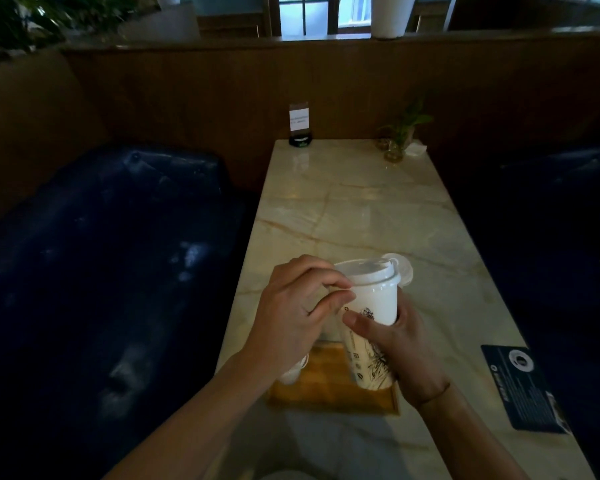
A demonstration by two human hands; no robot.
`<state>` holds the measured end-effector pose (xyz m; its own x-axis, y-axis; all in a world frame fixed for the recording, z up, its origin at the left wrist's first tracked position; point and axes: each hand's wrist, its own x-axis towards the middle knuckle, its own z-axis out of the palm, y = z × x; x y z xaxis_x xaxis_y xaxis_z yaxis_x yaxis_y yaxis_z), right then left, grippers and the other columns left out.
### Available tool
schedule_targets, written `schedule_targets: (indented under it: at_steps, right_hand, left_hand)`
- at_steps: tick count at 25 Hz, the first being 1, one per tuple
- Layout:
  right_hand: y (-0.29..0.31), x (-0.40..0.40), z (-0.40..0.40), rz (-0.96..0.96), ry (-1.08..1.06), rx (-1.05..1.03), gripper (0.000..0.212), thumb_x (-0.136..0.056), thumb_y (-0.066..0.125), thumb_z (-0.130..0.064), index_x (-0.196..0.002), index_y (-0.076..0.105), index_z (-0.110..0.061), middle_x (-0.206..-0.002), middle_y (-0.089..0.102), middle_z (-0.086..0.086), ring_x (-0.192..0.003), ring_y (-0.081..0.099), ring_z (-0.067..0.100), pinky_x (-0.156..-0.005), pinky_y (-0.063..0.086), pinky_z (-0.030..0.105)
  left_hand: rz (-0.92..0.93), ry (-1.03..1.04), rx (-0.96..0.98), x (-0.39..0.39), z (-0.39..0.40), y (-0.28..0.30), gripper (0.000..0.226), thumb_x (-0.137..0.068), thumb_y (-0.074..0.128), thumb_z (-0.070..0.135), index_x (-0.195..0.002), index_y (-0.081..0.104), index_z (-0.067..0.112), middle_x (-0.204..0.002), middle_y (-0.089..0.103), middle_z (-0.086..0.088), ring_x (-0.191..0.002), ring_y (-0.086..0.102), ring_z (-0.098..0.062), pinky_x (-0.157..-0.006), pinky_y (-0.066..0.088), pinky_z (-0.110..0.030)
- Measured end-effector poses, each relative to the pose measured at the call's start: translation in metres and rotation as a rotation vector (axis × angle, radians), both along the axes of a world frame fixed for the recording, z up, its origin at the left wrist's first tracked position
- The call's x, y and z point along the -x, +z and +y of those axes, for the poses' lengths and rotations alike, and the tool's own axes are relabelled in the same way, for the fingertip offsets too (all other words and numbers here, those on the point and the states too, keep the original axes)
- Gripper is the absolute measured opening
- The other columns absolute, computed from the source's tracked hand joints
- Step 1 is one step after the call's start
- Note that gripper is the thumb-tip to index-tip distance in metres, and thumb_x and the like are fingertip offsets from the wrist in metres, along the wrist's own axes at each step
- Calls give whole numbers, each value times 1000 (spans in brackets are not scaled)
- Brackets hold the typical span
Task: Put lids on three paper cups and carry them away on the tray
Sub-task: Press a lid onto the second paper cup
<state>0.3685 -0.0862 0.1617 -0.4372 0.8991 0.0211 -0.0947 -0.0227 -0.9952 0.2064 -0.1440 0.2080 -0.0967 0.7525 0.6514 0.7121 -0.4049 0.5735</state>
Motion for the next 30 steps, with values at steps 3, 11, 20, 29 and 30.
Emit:
schedule_targets:
  at_steps: [3, 11, 20, 29, 30]
  right_hand:
    - [-1, -4, 0, 75, 99, 111, 64, -63, 83, -33, -121, 64, -14, -108, 76, 15, -99, 73, 31, -77, 59, 36]
    - [8, -9, 2, 122, 233, 217, 72, -61, 78, -29, -127, 59, -7, -112, 74, 20, -100, 71, 33, -77, 60, 38]
    - [-2, 1, 12, 2, 95, 5, 66, -64, 82, -35, -123, 60, -14, -112, 74, 11, -105, 72, 30, -83, 62, 41]
    - [-5, 21, -2, -132, -268, -180, 73, -50, 86, -39, -115, 51, -34, -95, 72, -9, -86, 71, 0, -65, 55, 15]
    - [-5, 20, -2, -122, -281, -165, 74, -51, 86, -37, -116, 52, -32, -95, 73, -10, -86, 72, 1, -66, 56, 17]
  left_hand:
    - [-49, -38, 13, 3, 0, 0, 17, -84, 73, 25, -91, 74, 10, -95, 67, 1, -88, 67, -18, -78, 56, -49]
    - [-122, -103, 5, 13, -3, -5, 14, -87, 73, 22, -94, 72, 11, -97, 64, 4, -92, 64, -10, -85, 52, -22]
    - [89, 76, -157, 10, 7, -15, 18, -92, 68, 29, -93, 73, 11, -97, 65, 1, -90, 63, -14, -77, 55, -40]
    - [218, 150, -210, -13, 14, -17, 15, -91, 69, 25, -93, 74, 11, -93, 68, -3, -85, 61, -16, -73, 53, -37]
    - [224, 149, -213, -13, 13, -17, 15, -91, 70, 25, -93, 75, 12, -93, 69, -3, -84, 62, -16, -73, 53, -38]
